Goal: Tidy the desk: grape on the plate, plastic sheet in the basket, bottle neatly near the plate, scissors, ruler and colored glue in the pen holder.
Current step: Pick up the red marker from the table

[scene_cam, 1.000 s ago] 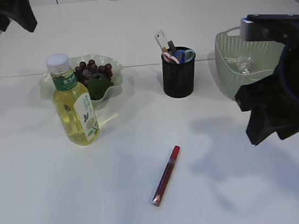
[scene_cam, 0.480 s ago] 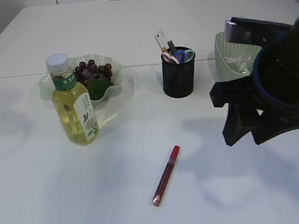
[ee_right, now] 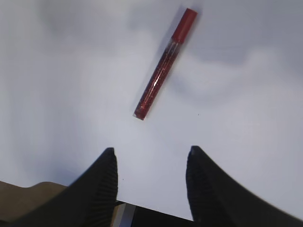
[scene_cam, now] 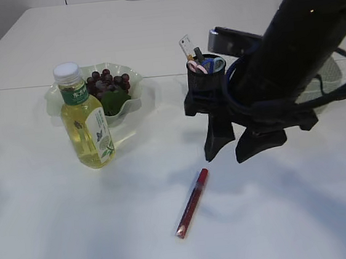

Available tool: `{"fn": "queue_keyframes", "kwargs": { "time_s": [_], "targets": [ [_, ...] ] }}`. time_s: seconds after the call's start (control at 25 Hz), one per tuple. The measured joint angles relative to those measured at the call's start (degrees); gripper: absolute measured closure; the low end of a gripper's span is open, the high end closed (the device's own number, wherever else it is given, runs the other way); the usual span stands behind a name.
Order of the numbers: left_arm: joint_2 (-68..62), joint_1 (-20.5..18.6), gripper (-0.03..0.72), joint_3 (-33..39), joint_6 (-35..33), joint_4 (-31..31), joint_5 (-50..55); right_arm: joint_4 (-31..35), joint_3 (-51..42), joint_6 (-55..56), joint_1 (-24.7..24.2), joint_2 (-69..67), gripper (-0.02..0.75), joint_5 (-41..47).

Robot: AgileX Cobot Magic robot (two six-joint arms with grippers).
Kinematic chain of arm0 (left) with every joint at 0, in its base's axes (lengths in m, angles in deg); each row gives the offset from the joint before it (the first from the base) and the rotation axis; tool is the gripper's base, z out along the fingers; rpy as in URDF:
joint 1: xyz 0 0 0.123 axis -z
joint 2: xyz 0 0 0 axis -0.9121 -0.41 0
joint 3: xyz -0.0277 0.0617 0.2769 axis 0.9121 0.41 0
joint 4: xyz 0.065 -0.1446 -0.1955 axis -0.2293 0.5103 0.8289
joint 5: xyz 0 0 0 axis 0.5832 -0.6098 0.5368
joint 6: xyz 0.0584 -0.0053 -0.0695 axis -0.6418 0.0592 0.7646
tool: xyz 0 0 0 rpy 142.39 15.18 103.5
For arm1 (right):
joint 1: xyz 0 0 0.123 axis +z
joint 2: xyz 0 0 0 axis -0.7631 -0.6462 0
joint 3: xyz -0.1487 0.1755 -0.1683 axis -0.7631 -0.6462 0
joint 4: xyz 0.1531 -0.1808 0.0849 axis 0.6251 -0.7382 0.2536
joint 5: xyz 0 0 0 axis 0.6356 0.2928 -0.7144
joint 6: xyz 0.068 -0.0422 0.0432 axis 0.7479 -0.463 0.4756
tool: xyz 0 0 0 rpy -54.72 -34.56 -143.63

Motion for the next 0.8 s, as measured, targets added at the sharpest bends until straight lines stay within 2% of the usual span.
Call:
{"fn": "queue_keyframes", "kwargs": {
  "time_s": [0.2, 0.56, 0.8],
  "targets": [
    [4.6, 0.0, 0.263, 4.7, 0.0, 0.0, -0.3, 0.3, 0.0, 7.5, 2.8, -4.8, 0.356, -5.2],
    [5.1, 0.0, 0.263, 6.8, 0.0, 2.8, -1.1, 0.6, 0.2, 25.2, 4.5, -13.2, 0.356, -11.2],
    [5.1, 0.0, 0.263, 6.8, 0.0, 2.9, -1.3, -3.8, 1.4, 33.9, 4.5, -16.1, 0.356, -12.2]
  ]
}}
